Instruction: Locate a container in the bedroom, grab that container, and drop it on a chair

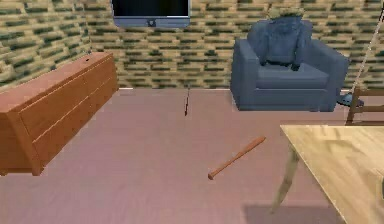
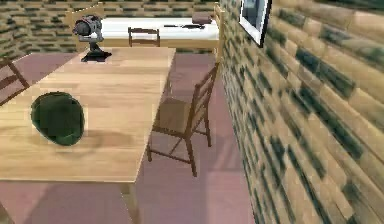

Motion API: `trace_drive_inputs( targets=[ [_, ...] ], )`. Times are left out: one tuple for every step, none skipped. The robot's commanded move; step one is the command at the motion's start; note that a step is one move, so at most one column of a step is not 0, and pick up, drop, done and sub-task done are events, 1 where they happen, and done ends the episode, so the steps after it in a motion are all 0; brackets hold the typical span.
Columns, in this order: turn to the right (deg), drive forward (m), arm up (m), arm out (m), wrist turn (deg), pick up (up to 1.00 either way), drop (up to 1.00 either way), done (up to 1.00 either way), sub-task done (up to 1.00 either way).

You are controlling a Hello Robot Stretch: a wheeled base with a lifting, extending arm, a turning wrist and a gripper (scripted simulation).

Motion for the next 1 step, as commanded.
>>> trace_drive_inputs(
  targets=[
    [-30.0, 0.00, 0.00, 0.00, 0.0, 0.00, 0.00, 0.00, 0.00]
  ],
)
